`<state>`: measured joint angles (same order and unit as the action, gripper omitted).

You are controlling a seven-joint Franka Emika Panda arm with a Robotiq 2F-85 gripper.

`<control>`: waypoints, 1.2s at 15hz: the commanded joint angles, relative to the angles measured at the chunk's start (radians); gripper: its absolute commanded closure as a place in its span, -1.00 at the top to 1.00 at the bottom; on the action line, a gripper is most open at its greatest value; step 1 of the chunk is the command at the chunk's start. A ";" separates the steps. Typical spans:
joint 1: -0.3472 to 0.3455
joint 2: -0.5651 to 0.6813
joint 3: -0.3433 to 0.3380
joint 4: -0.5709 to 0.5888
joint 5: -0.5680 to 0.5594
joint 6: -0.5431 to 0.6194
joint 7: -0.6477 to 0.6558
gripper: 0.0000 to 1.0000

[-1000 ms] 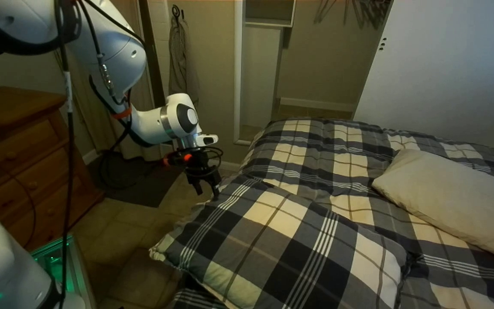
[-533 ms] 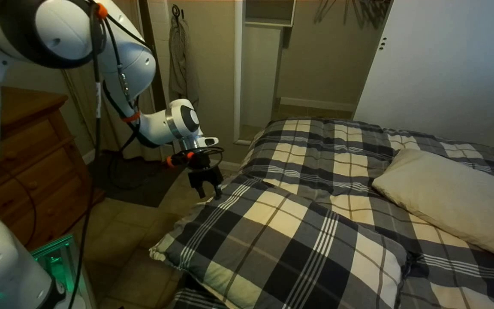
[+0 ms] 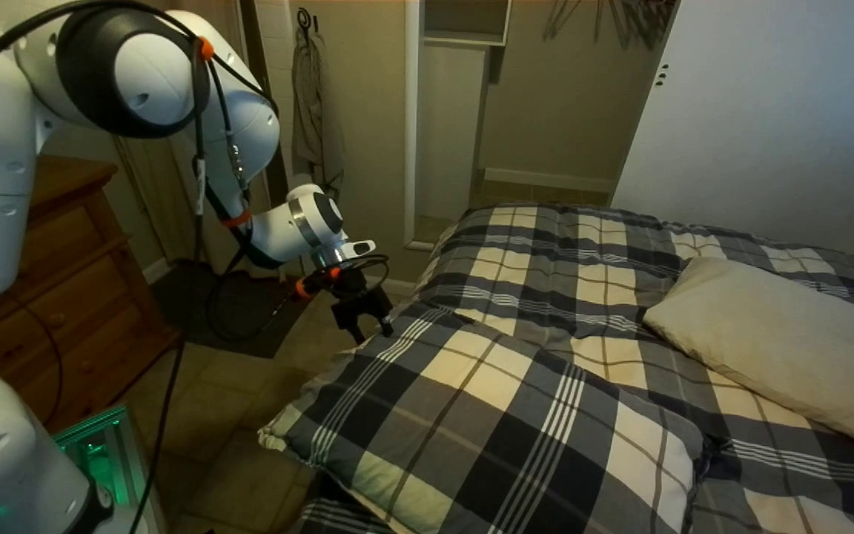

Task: Flip the pillow forward

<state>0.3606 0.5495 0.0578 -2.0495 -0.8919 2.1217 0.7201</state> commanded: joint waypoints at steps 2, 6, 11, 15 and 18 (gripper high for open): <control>0.005 0.063 0.001 0.034 -0.072 0.039 0.084 1.00; 0.005 0.091 -0.003 0.028 -0.093 0.067 0.157 1.00; -0.002 0.111 0.004 0.034 -0.109 0.090 0.203 1.00; -0.020 0.100 0.006 0.018 -0.099 0.110 0.192 0.33; -0.046 0.098 0.005 0.017 -0.095 0.138 0.160 -0.13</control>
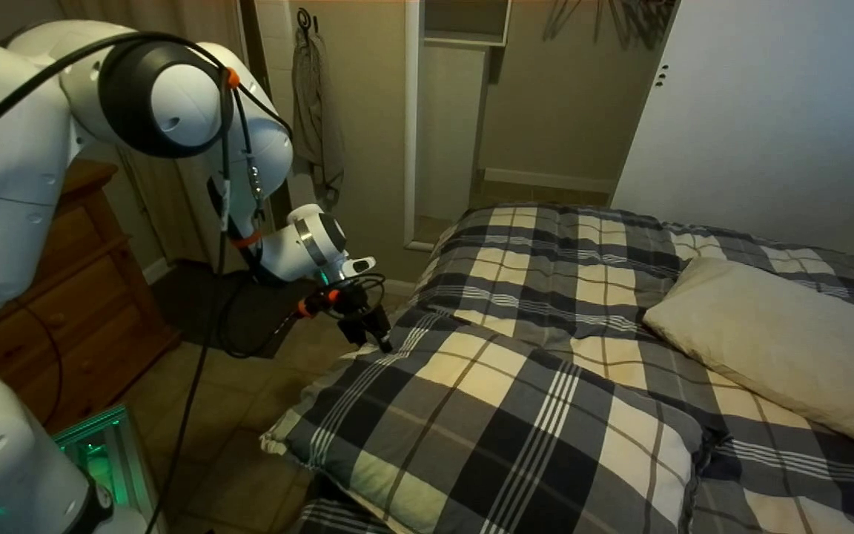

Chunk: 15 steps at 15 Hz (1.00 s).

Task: Flip the pillow forward

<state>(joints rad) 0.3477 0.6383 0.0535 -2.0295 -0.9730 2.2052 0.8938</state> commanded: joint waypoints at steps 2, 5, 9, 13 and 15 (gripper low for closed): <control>-0.054 0.009 0.011 -0.003 -0.013 0.091 -0.049 -0.40; -0.080 0.000 0.010 -0.017 -0.006 0.145 -0.110 -0.79; -0.099 -0.021 0.017 -0.039 0.022 0.171 -0.199 -0.95; -0.086 -0.084 0.042 -0.075 0.057 0.143 -0.258 -0.92; -0.078 -0.125 0.064 -0.087 0.088 0.108 -0.310 -0.92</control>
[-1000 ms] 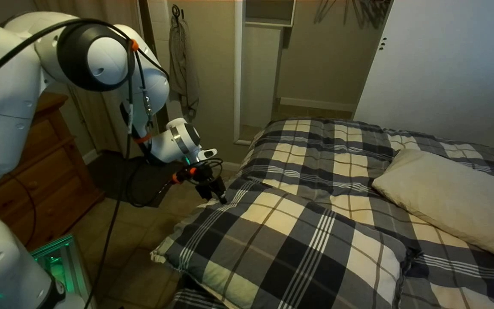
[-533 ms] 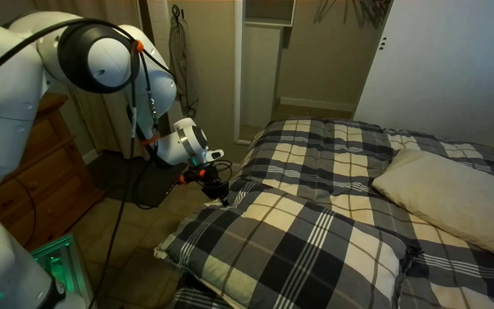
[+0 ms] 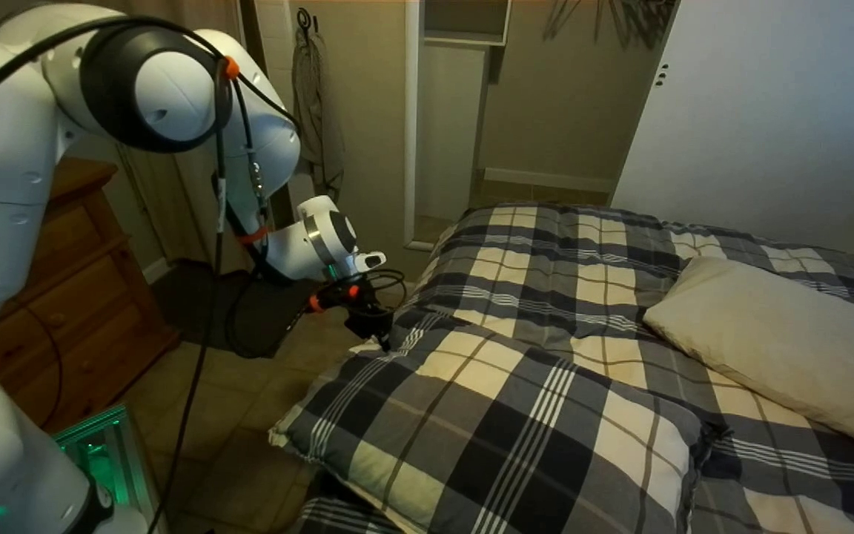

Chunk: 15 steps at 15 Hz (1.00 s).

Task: Flip the pillow forward

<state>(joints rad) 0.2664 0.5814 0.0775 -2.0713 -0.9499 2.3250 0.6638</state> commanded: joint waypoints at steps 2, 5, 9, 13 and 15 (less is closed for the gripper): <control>0.003 -0.112 0.060 -0.048 0.106 -0.045 -0.158 -0.94; -0.001 -0.187 0.076 -0.052 0.177 -0.093 -0.280 -0.94; 0.008 -0.303 0.086 -0.053 0.251 -0.182 -0.408 -0.93; 0.045 -0.386 0.107 0.006 0.241 -0.471 -0.455 -0.93; 0.049 -0.427 0.133 0.022 0.229 -0.545 -0.500 -0.92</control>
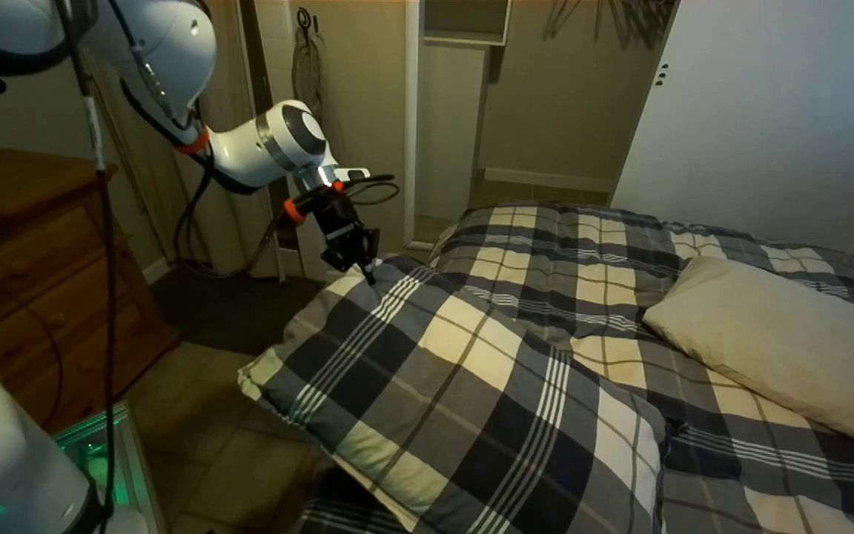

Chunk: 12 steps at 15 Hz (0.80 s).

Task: Flip the pillow forward

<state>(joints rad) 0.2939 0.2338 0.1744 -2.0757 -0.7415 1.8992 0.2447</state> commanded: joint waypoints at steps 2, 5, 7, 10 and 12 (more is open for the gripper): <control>0.024 -0.118 0.058 0.048 0.014 -0.182 -0.123 -0.91; 0.007 -0.089 0.060 0.037 0.000 -0.150 -0.084 -0.78; 0.007 -0.095 0.062 0.038 0.000 -0.153 -0.091 -0.78; 0.007 -0.093 0.062 0.038 0.000 -0.153 -0.091 -0.78; 0.007 -0.093 0.062 0.038 0.000 -0.153 -0.092 -0.78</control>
<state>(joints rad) 0.3083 0.1396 0.2271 -2.0411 -0.7414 1.7501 0.1527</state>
